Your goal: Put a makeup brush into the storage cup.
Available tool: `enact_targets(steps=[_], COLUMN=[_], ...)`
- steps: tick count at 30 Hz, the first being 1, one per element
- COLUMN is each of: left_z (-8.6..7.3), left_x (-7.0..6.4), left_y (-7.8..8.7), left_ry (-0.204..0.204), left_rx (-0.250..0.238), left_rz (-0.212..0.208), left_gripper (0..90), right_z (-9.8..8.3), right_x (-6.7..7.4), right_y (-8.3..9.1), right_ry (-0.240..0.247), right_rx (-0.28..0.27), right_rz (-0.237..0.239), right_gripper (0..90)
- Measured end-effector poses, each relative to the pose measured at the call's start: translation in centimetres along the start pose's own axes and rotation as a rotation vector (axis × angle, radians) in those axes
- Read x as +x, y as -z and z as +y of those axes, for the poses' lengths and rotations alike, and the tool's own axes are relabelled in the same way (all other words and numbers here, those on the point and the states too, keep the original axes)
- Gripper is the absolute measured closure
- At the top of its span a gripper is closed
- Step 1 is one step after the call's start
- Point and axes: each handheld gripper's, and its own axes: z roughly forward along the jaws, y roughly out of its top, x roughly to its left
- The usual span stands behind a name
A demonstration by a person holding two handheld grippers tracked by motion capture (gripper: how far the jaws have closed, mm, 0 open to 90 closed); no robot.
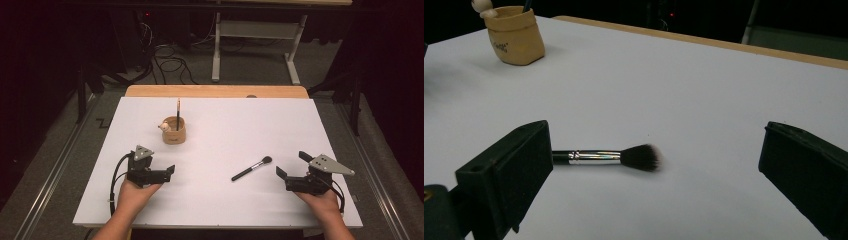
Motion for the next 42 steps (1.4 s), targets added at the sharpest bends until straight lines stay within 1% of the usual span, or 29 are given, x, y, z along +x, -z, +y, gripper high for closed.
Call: enact_targets(steps=[3,5,6,8,9,12,13,17,20,23,25,28,30,34,37,39,40,42], left_z=[0.4,0.7,0.8,1.0,1.1,1.4,1.5,1.9,2.1,2.2,2.3,2.2,2.3,2.4,2.5,2.5,2.6,2.7], left_x=[-0.1,-0.3,-0.5,-0.7,-0.8,-0.9,-1.0,-0.6,-0.4,-0.2,-0.1,0.0,0.1,0.2,0.2,0.1,0.1,0.1], left_y=[0.0,0.1,0.1,-0.1,-0.2,-0.1,0.0,0.3,0.6,1.0,1.2,1.1,0.9,0.8,0.9,0.9,0.9,0.8], left_ry=[0.01,0.005,0.008,-0.005,-0.015,-0.035,-0.036,0.002,0.01,0.015,0.02,0.027,0.034,0.031,0.03,0.025,0.023,0.027], left_rx=[0.031,0.044,0.057,0.091,0.117,0.147,0.158,0.209,0.242,0.253,0.261,0.278,0.298,0.316,0.323,0.339,0.348,0.36], left_rz=[-0.007,-0.009,-0.017,-0.018,-0.021,-0.008,-0.005,-0.013,-0.006,0.001,-0.005,-0.009,-0.019,-0.019,-0.011,-0.013,-0.012,-0.016], left_gripper=[4.5,4.9,5.3,5.3,5.3,4.8,4.7,4.1,3.9,3.8,4.0,4.1,4.1,4.0,4.0,4.1,4.1,4.1], right_z=[0.0,-0.1,-0.1,-0.1,-0.1,0.0,0.1,0.2,0.3,0.3,0.4,0.4,0.4,0.2,0.3,0.4,0.4,0.3], right_x=[0.0,-0.1,-0.1,0.0,0.0,0.1,0.1,0.1,0.0,0.0,0.0,0.0,-0.1,-0.5,-0.4,-0.2,-0.1,-0.1], right_y=[0.0,-0.1,-0.1,-0.1,-0.1,0.1,0.1,0.5,0.6,0.6,0.7,0.8,0.8,1.0,1.0,1.1,1.0,0.8], right_ry=[-0.002,0.0,0.003,-0.002,-0.001,0.006,0.007,0.005,-0.002,0.001,-0.002,-0.002,-0.009,-0.025,-0.017,-0.009,-0.01,-0.007], right_rx=[-0.003,0.001,0.002,0.0,-0.004,-0.016,-0.025,-0.051,-0.062,-0.065,-0.067,-0.074,-0.075,-0.075,-0.08,-0.088,-0.088,-0.077], right_rz=[-0.002,0.003,0.002,0.005,0.004,-0.005,-0.002,-0.002,0.0,0.001,0.003,0.002,0.001,-0.011,-0.018,-0.014,-0.018,-0.011], right_gripper=[1.8,1.7,1.7,1.3,0.7,0.5,0.5,0.5,0.5,0.5,0.5,0.5,0.5,0.5,0.5,0.5,0.5,0.5])
